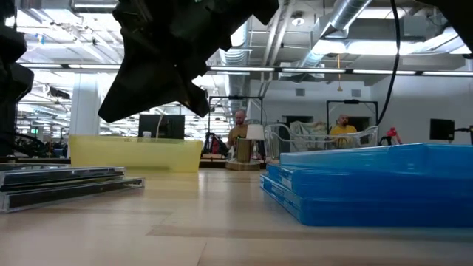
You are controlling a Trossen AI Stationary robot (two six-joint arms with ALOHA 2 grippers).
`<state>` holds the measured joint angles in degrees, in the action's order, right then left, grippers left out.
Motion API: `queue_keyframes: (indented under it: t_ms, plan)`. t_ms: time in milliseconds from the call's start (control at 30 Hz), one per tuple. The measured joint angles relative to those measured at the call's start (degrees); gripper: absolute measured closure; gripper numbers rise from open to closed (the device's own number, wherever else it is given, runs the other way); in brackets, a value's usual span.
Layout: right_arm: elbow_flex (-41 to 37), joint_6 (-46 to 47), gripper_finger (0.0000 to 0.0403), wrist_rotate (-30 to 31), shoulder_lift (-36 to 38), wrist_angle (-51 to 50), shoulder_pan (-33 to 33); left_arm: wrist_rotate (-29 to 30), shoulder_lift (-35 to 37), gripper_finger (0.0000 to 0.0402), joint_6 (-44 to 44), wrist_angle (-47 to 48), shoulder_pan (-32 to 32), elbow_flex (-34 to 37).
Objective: Pick & place jewel cases by type
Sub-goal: Put the top black CD case into the yellow bin
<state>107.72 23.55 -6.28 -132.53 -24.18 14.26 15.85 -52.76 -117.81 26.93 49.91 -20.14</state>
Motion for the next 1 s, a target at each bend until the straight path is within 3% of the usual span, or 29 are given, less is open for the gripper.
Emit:
queue_keyframes:
  t_ms: [133, 267, 500, 1000]
  plan:
    - [0.0, 0.0, 0.0403, 0.0, 0.0, -0.2, 0.1, 0.8, -2.2, 0.0207, -1.5, -9.9, 1.3, 4.0]
    - [0.0, 0.0, 0.0403, 0.0, 0.0, -0.3, 0.1, 1.7, -2.7, 0.0207, -4.6, -13.7, 2.6, 6.9]
    - [0.0, 0.0, 0.0403, 0.2, 0.0, -1.1, 0.2, 6.0, -2.7, 0.0207, -5.9, -14.7, 3.9, 7.4]
    - [-0.1, 2.5, 0.0403, -2.0, -5.6, 2.4, 1.5, 7.5, -2.7, 0.0207, -5.6, -15.0, 3.9, 7.6]
